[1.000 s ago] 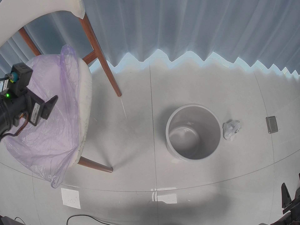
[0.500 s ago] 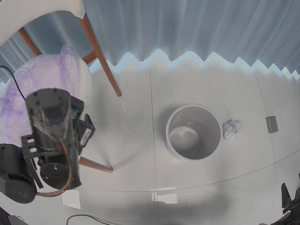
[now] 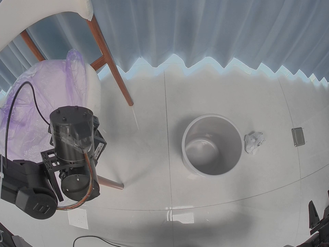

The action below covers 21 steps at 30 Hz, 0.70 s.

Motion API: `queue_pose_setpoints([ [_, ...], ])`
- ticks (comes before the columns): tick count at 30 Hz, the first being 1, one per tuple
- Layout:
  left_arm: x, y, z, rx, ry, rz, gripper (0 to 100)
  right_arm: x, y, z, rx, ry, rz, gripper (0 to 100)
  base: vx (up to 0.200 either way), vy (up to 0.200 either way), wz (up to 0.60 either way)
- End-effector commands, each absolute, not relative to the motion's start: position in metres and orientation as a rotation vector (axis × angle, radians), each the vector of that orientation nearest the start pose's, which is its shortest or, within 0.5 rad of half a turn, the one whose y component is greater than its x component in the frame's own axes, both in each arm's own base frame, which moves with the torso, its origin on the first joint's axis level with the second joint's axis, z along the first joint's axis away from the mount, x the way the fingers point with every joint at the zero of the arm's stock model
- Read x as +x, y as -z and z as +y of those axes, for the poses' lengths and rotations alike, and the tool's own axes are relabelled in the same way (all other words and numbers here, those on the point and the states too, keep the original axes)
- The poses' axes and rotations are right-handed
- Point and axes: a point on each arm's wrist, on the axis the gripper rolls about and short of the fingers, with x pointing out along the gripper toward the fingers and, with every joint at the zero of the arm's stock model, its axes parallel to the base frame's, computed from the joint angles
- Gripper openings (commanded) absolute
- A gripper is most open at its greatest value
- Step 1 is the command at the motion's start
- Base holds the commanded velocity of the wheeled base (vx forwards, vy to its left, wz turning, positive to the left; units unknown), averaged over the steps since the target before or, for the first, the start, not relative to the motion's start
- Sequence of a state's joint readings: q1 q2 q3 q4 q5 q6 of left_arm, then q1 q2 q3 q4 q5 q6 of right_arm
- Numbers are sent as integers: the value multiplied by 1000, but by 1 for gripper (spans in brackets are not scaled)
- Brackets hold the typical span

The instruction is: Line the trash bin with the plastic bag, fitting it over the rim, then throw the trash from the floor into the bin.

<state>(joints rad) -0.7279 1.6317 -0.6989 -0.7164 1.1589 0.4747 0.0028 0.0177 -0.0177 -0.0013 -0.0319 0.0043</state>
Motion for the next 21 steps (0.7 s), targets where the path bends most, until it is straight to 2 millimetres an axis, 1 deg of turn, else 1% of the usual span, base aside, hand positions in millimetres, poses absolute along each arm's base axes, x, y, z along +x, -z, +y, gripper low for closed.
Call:
queue_pose_setpoints([
  [1, 218, -186, -165, 637, -396, 226, 100, -23, -76, -1, 5, 29, 1, 100, 0, 0, 0],
  [8, 222, -207, -172, 564, -379, 170, 100, -23, -76, -1, 5, 29, 1, 100, 0, 0, 0],
  [13, 223, -208, -169, 552, -380, 167, 100, -23, -76, -1, 5, 29, 1, 100, 0, 0, 0],
  [21, 236, -207, -153, 493, -381, 167, 100, -23, -76, -1, 5, 29, 1, 100, 0, 0, 0],
])
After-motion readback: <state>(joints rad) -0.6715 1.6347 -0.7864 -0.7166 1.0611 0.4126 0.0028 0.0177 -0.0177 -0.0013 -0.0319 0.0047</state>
